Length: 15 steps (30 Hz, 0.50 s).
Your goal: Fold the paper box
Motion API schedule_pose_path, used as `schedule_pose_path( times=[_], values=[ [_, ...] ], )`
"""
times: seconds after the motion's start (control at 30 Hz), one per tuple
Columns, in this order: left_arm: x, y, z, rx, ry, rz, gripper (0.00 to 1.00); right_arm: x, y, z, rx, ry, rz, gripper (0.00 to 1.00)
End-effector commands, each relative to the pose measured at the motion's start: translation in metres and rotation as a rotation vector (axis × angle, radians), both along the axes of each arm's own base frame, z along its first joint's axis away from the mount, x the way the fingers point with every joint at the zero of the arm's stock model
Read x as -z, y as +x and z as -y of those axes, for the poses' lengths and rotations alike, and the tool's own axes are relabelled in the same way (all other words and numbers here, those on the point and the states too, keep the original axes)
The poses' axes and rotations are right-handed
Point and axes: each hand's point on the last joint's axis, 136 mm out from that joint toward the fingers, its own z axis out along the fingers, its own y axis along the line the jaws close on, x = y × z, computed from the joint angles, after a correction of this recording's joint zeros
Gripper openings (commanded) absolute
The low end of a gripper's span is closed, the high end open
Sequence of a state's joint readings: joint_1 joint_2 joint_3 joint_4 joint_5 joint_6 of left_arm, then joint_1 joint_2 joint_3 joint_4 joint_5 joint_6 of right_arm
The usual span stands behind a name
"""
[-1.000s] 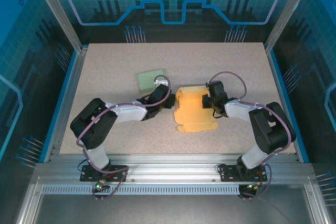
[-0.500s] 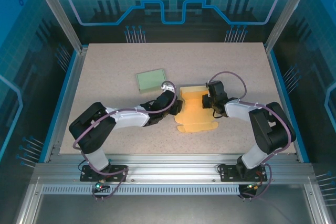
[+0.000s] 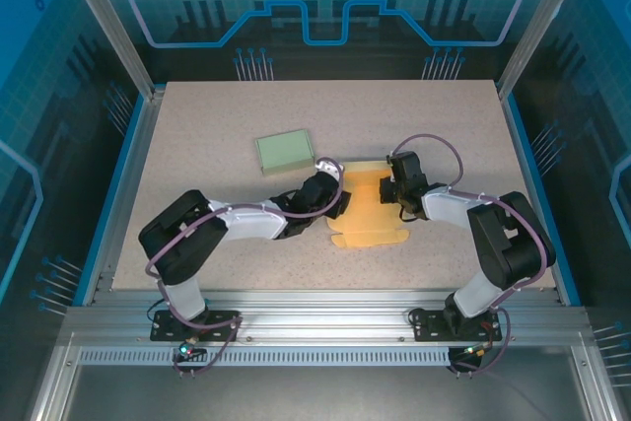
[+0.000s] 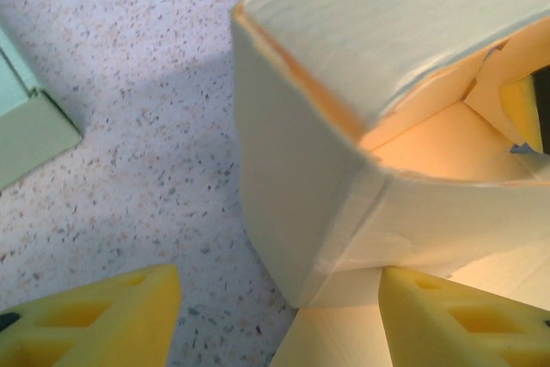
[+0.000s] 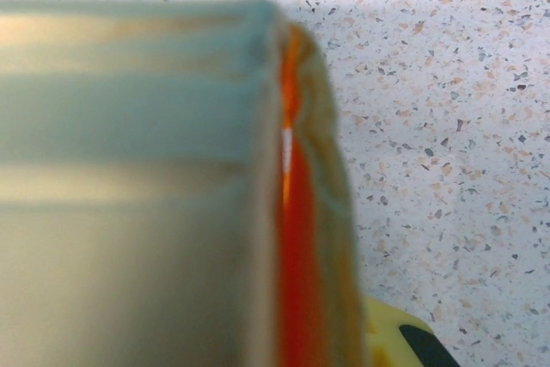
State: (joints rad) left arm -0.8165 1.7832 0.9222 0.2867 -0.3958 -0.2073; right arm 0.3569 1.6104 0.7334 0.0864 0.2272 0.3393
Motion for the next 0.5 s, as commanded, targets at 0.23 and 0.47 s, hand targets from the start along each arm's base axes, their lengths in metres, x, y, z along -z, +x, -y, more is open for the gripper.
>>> schedule_pose_path(
  times=[0.23,0.47],
  values=[
    [-0.023,0.036,0.009,-0.079,0.033,0.165,0.63,-0.002,0.006,-0.003,-0.003,0.008,0.002,0.0],
    [-0.024,0.048,0.0,-0.175,0.061,0.226,0.37,-0.002,0.005,-0.003,-0.005,0.008,0.0,0.0]
  ],
)
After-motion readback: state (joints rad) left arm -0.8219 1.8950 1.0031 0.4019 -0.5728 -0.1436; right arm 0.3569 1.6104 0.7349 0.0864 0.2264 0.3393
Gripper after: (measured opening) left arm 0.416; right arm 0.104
